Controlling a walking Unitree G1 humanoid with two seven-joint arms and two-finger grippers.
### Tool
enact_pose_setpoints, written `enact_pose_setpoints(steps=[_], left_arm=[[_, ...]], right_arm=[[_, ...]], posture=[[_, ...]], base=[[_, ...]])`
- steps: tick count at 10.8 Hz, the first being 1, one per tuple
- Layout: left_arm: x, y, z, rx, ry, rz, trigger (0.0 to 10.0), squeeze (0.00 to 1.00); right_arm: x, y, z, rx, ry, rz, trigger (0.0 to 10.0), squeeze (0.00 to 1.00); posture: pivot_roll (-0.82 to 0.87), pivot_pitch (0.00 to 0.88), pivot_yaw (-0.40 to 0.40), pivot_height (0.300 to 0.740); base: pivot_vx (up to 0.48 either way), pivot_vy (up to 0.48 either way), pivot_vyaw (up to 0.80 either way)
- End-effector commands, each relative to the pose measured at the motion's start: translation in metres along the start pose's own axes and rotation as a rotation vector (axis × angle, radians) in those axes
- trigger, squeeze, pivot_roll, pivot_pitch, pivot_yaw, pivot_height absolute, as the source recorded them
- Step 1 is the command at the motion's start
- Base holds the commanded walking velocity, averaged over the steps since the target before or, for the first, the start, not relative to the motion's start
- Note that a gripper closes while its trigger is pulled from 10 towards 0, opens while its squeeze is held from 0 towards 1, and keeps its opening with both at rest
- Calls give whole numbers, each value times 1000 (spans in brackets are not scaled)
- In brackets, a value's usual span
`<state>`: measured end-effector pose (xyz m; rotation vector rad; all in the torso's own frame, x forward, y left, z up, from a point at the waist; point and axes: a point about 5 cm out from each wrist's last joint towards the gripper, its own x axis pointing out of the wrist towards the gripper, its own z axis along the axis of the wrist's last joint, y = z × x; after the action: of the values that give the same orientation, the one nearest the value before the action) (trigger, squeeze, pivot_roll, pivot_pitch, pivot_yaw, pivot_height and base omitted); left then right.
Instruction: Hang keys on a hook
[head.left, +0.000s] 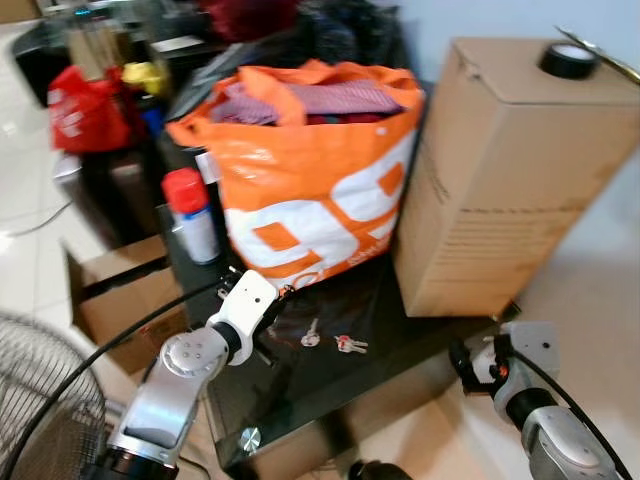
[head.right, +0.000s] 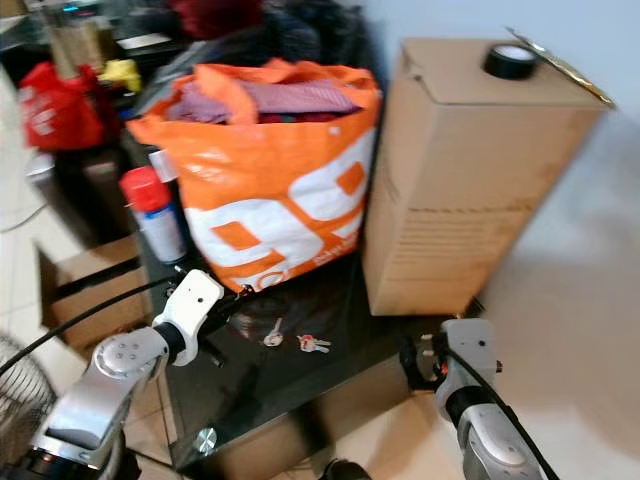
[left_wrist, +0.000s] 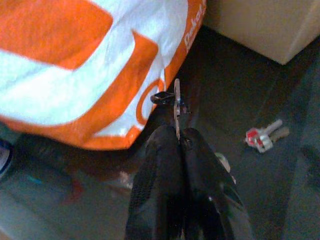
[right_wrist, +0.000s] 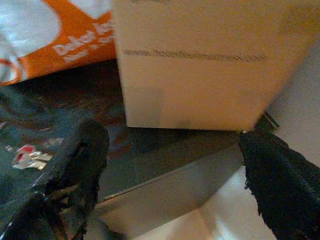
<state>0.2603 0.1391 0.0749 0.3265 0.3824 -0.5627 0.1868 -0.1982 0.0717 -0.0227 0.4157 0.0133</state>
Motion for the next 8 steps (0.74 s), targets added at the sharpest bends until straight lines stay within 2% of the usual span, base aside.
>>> enact_pose_setpoints(steps=[1, 2, 3, 5, 8], left_arm=[[1, 4, 5, 12, -43, 45, 10000, 0], [3, 7, 16, -3, -111, 92, 10000, 0], [4, 9, 23, -10, -138, 123, 10000, 0], [4, 10, 21, 5, -139, 128, 10000, 0], [4, 9, 19, 16, -137, 131, 10000, 0]], right_arm=[[1, -1, 3, -4, -6, -24, 10000, 1000], [1, 0, 3, -8, -6, -39, 10000, 1000], [2, 2, 3, -14, -4, -48, 10000, 1000], [2, 5, 4, -40, -17, -41, 10000, 1000], [3, 1, 5, -68, -18, -51, 10000, 1000]], posture=[[-175, 0, 45, 740], [-168, 0, 48, 740], [-166, 0, 56, 740], [-170, 0, 65, 740], [-168, 0, 61, 740]], base=[[0, 0, -800], [0, 0, -800], [0, -300, -800], [0, -444, 0], [0, -471, 0]])
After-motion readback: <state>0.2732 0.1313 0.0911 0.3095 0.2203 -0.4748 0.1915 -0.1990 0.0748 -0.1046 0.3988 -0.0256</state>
